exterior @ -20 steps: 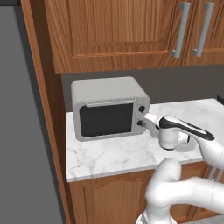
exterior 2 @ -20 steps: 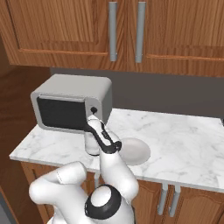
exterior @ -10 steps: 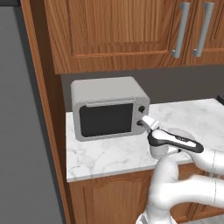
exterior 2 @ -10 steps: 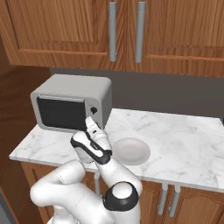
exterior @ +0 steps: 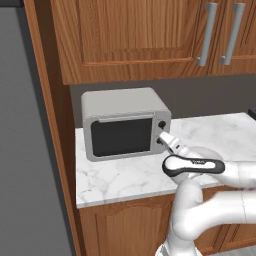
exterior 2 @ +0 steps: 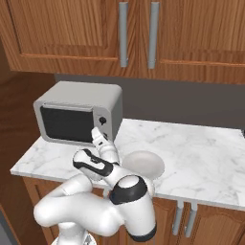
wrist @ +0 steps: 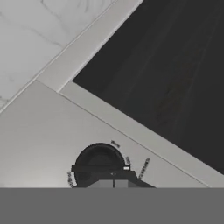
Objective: Pull the toaster oven rack outwards. Pick up the baguette from the plate and place it on the toaster oven rack. Close the toaster oven door fully and set the temperature to the lowest setting.
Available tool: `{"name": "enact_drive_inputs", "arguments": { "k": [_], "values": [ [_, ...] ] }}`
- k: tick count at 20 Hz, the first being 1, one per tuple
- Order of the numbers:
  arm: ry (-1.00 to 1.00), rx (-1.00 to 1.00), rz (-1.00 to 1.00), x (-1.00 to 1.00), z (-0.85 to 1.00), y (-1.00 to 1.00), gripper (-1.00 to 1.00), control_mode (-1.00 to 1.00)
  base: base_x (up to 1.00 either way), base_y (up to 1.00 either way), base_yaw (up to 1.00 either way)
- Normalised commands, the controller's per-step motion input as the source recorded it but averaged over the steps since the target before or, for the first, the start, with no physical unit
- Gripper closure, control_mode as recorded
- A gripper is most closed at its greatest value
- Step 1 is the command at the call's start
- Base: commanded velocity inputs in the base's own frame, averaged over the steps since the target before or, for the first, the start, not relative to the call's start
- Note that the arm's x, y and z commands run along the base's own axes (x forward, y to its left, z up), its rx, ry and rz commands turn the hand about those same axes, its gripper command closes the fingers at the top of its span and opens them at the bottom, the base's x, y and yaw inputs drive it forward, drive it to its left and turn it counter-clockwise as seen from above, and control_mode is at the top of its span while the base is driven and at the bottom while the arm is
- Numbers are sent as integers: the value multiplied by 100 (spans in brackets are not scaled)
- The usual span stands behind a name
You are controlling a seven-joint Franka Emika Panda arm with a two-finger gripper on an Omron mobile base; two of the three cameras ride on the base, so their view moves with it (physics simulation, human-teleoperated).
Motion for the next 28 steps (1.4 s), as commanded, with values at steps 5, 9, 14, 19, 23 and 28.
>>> {"name": "enact_drive_inputs", "arguments": {
  "k": [5,9,14,19,23,28],
  "values": [
    [0,-31,20,0,-18,15,100,-100,0,0,0],
    [-1,-49,32,-2,-37,12,100,-100,0,0,0],
    [-7,-66,39,-16,-47,1,100,-100,0,0,0],
    [-3,-71,43,-22,-58,0,100,-100,0,0,0],
    [0,-73,42,-33,-76,-3,100,-100,0,0,0],
    [0,-74,42,-38,-81,-5,100,-100,0,0,0]
  ]
}}
